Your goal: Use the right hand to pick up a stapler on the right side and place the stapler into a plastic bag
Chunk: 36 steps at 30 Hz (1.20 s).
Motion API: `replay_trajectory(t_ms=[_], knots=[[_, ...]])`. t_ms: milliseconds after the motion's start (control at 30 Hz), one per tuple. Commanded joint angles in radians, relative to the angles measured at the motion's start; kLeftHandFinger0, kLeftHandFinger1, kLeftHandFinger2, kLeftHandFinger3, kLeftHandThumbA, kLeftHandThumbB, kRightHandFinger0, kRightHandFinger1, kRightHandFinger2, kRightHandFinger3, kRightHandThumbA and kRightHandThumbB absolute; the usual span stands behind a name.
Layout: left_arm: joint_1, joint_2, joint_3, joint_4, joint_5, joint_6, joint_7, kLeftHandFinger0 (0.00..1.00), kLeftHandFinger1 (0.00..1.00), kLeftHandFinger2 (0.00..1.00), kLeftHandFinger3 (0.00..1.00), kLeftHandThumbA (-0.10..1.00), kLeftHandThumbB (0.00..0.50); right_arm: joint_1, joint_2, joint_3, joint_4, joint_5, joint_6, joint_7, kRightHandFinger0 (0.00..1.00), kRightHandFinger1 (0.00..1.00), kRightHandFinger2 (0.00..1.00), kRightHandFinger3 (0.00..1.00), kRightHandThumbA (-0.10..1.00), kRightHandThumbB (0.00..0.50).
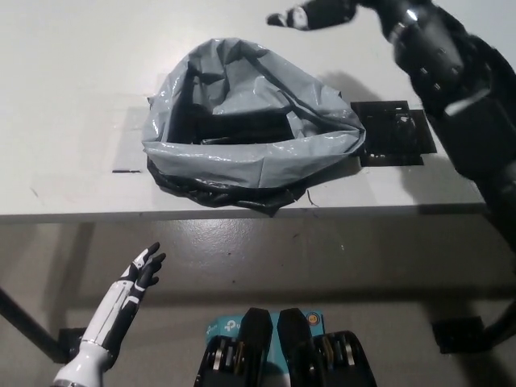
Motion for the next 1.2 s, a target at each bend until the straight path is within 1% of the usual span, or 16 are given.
replay_trajectory(t_ms=[0, 33, 133, 200, 333, 400, 467, 533, 633, 733, 833, 900, 933, 967, 1133, 1167], knots=[[-0.109, -0.001, 0.027, -0.009, -0.035, -0.019, -0.001, 1.0, 1.0, 1.0, 1.0, 1.0, 0.0, 0.338, -0.242, -0.416, -1.025, 0.398, 0.183, -0.004, 1.0, 1.0, 1.0, 1.0, 1.0, 0.427], [-0.111, -0.001, 0.028, -0.008, -0.035, -0.019, -0.002, 1.0, 1.0, 1.0, 1.0, 1.0, 0.0, 0.38, -0.238, -0.425, -1.059, 0.395, 0.176, -0.017, 1.0, 1.0, 1.0, 1.0, 1.0, 0.407], [-0.129, -0.013, 0.026, 0.02, -0.039, -0.03, 0.001, 1.0, 1.0, 1.0, 1.0, 1.0, 0.0, 0.602, -0.186, -0.455, -1.205, 0.448, 0.107, -0.107, 1.0, 1.0, 1.0, 1.0, 1.0, 0.463], [-0.134, -0.021, 0.024, 0.032, -0.039, -0.031, 0.003, 1.0, 1.0, 1.0, 1.0, 1.0, 0.001, 0.724, -0.144, -0.442, -1.27, 0.464, 0.064, -0.15, 1.0, 1.0, 1.0, 1.0, 1.0, 0.459], [-0.145, -0.028, 0.025, 0.045, -0.035, -0.041, 0.01, 1.0, 1.0, 1.0, 1.0, 1.0, 0.0, 0.881, -0.042, -0.381, -1.26, 0.422, -0.053, -0.189, 1.0, 1.0, 1.0, 1.0, 1.0, 0.444], [-0.145, -0.029, 0.031, 0.036, -0.035, -0.035, 0.013, 1.0, 1.0, 1.0, 1.0, 1.0, 0.004, 0.94, 0.02, -0.344, -1.197, 0.38, -0.085, -0.191, 1.0, 1.0, 1.0, 1.0, 1.0, 0.402], [-0.146, -0.03, 0.033, 0.029, -0.039, -0.028, 0.011, 1.0, 1.0, 1.0, 1.0, 1.0, 0.0, 0.949, 0.05, -0.324, -1.069, 0.344, -0.128, -0.179, 1.0, 1.0, 1.0, 1.0, 1.0, 0.348], [-0.146, -0.029, 0.033, 0.024, -0.04, -0.024, 0.008, 1.0, 1.0, 1.0, 1.0, 1.0, 0.0, 0.939, 0.064, -0.314, -0.96, 0.33, -0.144, -0.163, 1.0, 1.0, 1.0, 1.0, 1.0, 0.351], [-0.148, -0.03, 0.036, 0.017, -0.051, -0.023, 0.002, 1.0, 1.0, 1.0, 1.0, 1.0, 0.0, 0.903, 0.119, -0.31, -0.704, 0.344, -0.169, -0.135, 1.0, 1.0, 1.0, 1.0, 0.99, 0.304], [-0.155, -0.028, 0.037, 0.015, -0.051, -0.024, -0.001, 1.0, 1.0, 1.0, 1.0, 1.0, 0.0, 0.877, 0.153, -0.326, -0.554, 0.367, -0.219, -0.104, 1.0, 1.0, 1.0, 1.0, 0.91, 0.257], [-0.167, -0.021, 0.031, 0.02, -0.04, -0.03, -0.004, 1.0, 1.0, 1.0, 1.0, 1.0, 0.0, 0.854, 0.178, -0.344, -0.42, 0.381, -0.208, -0.074, 1.0, 1.0, 1.0, 1.0, 0.9, 0.293], [-0.175, -0.019, 0.031, 0.024, -0.041, -0.026, -0.005, 1.0, 1.0, 1.0, 1.0, 1.0, 0.0, 0.849, 0.178, -0.343, -0.388, 0.369, -0.184, -0.054, 1.0, 1.0, 1.0, 1.0, 0.86, 0.277], [-0.174, -0.015, 0.031, 0.023, -0.042, -0.024, -0.008, 1.0, 1.0, 1.0, 1.0, 1.0, 0.0, 0.848, 0.174, -0.335, -0.364, 0.355, -0.175, -0.04, 1.0, 1.0, 1.0, 1.0, 0.87, 0.296], [-0.174, -0.015, 0.031, 0.023, -0.042, -0.025, -0.008, 1.0, 1.0, 1.0, 1.0, 1.0, 0.0, 0.847, 0.174, -0.333, -0.354, 0.351, -0.176, -0.034, 1.0, 1.0, 1.0, 1.0, 0.84, 0.283], [-0.161, -0.016, 0.023, 0.026, -0.037, -0.033, -0.011, 1.0, 1.0, 1.0, 1.0, 1.0, 0.0, 0.866, 0.167, -0.323, -0.29, 0.342, -0.186, -0.019, 1.0, 1.0, 1.0, 1.0, 0.87, 0.315], [-0.159, -0.016, 0.022, 0.029, -0.036, -0.038, -0.01, 1.0, 1.0, 1.0, 1.0, 1.0, 0.0, 0.868, 0.167, -0.322, -0.283, 0.347, -0.187, -0.014, 1.0, 1.0, 1.0, 1.0, 0.85, 0.306]])
